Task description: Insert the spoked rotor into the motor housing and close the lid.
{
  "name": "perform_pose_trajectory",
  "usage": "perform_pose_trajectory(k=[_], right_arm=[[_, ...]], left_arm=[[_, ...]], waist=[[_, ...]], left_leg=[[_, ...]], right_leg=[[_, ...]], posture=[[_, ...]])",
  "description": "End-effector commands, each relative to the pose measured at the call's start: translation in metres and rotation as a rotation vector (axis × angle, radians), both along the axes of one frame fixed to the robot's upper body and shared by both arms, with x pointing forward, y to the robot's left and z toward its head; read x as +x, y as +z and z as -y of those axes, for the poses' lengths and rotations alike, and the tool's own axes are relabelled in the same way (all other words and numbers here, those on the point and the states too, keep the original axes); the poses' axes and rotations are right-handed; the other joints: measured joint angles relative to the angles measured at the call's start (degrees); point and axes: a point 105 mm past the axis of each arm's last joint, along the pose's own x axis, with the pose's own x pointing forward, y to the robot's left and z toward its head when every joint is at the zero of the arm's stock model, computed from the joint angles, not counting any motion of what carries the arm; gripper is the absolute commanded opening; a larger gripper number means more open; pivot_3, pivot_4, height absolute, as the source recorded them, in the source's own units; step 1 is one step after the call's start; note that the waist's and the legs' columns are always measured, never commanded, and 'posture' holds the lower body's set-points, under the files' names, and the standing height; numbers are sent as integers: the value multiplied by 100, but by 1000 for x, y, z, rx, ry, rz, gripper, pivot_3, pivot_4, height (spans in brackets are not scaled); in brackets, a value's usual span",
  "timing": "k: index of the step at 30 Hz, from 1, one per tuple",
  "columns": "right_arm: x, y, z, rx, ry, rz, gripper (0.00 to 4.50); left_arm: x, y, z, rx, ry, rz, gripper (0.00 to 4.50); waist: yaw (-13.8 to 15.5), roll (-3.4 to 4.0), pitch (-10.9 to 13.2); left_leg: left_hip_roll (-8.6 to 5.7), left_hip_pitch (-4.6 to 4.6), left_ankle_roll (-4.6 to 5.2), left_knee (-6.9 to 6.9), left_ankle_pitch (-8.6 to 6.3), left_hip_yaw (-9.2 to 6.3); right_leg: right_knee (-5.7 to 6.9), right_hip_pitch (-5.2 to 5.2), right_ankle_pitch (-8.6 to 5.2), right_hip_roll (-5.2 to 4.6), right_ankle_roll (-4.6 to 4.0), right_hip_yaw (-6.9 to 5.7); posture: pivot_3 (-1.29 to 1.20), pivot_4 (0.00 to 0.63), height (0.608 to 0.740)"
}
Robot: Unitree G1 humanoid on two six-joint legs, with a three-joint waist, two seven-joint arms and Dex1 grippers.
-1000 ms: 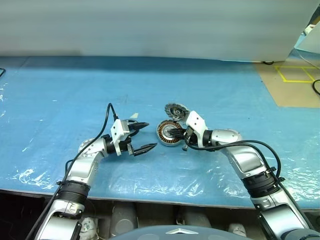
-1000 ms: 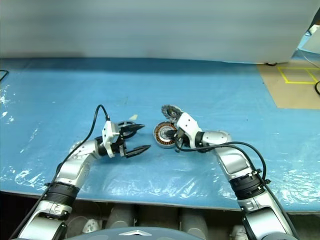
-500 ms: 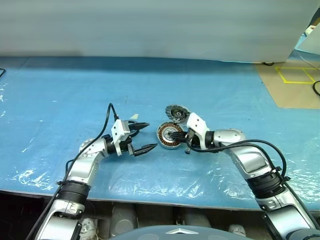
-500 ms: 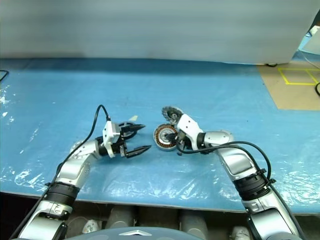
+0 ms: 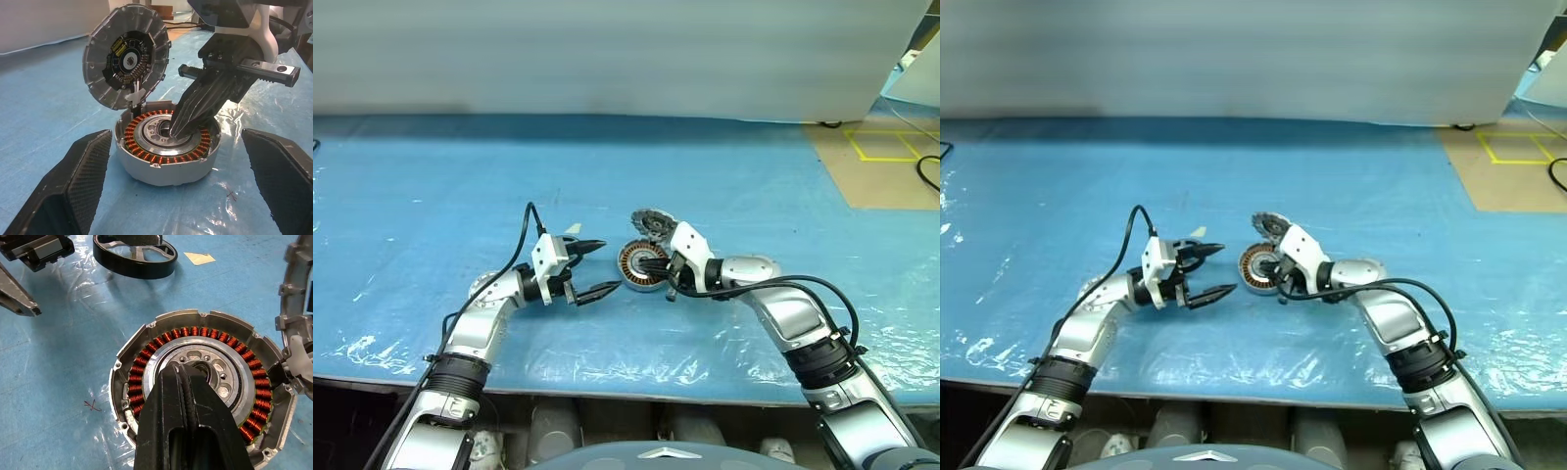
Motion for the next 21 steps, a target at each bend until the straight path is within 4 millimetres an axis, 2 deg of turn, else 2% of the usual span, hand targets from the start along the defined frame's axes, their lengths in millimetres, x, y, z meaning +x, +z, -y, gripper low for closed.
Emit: perform_pose_trajectory(k=[1,6,10,21], right_arm=[[-8,-27,5,-3,-27,-119,22],[-14,-7,-10,179,0,-170,22],[-16,2,-16,255,6,-193,22],[9,19,-4,294,-105,-68,22]], left_arm=[[0,7,2,6,-10,36,4500],[0,6,2,10,-12,32,4500],[0,5,2,11,-11,29,4500],[-1,5,2,11,-14,29,4500]], waist=[[1,0,0],[-4,0,1],[5,0,2],[17,1,6]], left_leg=[[0,0,1,-2,-1,0],[0,-11,1,-8,0,15],[-1,-57,-19,-11,11,18],[-1,-67,-20,-5,12,18]], right_leg=[[0,-1,-5,0,9,2],[-2,-24,0,1,-1,14],[-5,-64,0,2,0,12],[-2,-72,1,1,0,9]], posture=[[0,150,740],[0,150,740],[0,150,740],[0,150,740]])
